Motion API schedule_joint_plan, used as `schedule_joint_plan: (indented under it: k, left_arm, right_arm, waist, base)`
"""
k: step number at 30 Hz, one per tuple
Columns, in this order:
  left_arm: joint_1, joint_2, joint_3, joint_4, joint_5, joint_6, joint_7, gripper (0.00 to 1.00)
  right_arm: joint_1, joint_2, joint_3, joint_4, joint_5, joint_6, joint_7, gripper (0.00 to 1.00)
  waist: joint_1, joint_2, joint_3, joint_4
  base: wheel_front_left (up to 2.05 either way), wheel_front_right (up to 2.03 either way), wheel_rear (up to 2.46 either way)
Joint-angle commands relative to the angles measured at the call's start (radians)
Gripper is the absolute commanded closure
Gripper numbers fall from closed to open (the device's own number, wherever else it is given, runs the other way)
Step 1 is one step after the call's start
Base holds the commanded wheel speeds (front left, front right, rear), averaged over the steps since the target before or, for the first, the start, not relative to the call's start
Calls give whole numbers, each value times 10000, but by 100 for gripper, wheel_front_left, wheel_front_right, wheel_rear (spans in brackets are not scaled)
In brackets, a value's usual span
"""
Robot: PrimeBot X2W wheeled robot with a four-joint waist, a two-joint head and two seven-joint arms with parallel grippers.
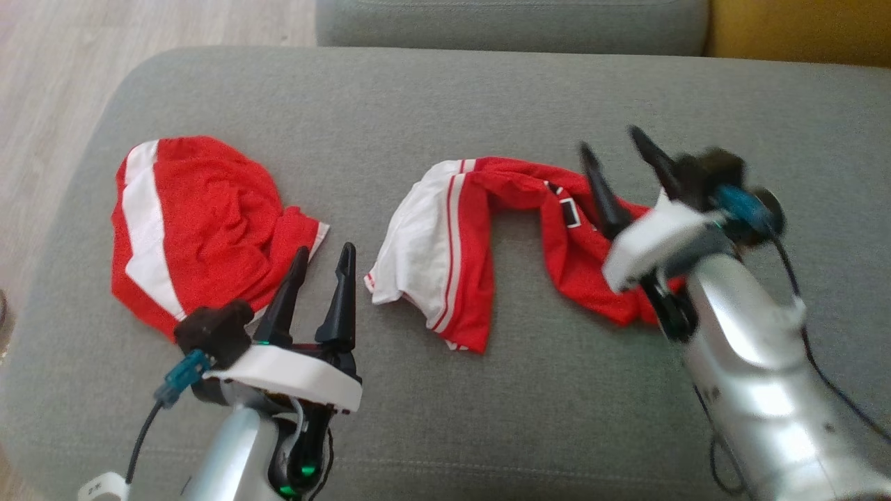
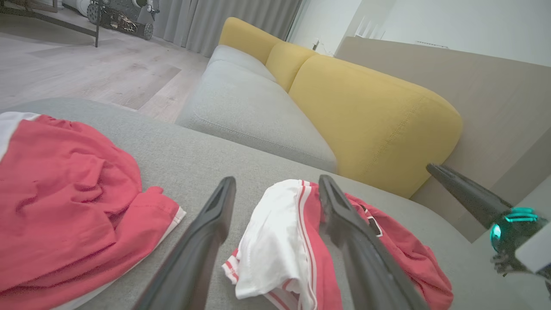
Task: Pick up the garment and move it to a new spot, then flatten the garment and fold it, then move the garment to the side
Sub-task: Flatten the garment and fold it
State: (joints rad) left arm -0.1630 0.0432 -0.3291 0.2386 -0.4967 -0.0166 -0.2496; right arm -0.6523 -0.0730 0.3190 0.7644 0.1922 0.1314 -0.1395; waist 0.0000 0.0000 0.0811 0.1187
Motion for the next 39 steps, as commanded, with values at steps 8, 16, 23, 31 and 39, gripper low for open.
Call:
schedule_joint_plan:
  k: [8, 16, 23, 31, 39]
  left_arm:
    - [-109, 70, 601, -486, -32, 37, -122, 0]
    - [-195, 70, 748, -416, 120, -159, -122, 0]
    - [-587, 70, 451, -256, 337, -320, -122, 0]
    - [-975, 70, 446, -152, 462, -470, -122, 0]
    - [-1166, 70, 539, -90, 466, -553, -122, 0]
  right_arm:
    - [3086, 199, -2659, -2662, -618, -7, -523, 0]
    - [3451, 223, -3275, -3844, -1110, -7, 450, 0]
    - [2259, 225, -4643, -3119, -1637, -7, 1896, 0]
    - [1146, 0, -5380, -1797, -2528, -7, 2915, 0]
    - [631, -7, -5782, -917, -2703, -7, 3095, 100]
  waist:
    - [0, 0, -43, -633]
    - [0, 0, 431, -747]
    - [0, 0, 1255, -431]
    - [0, 0, 1963, 19]
    - [0, 0, 2180, 180]
  base:
    - [0, 0, 0]
    - [0, 0, 0]
    - [0, 0, 0]
    - [0, 0, 0]
    - [0, 0, 0]
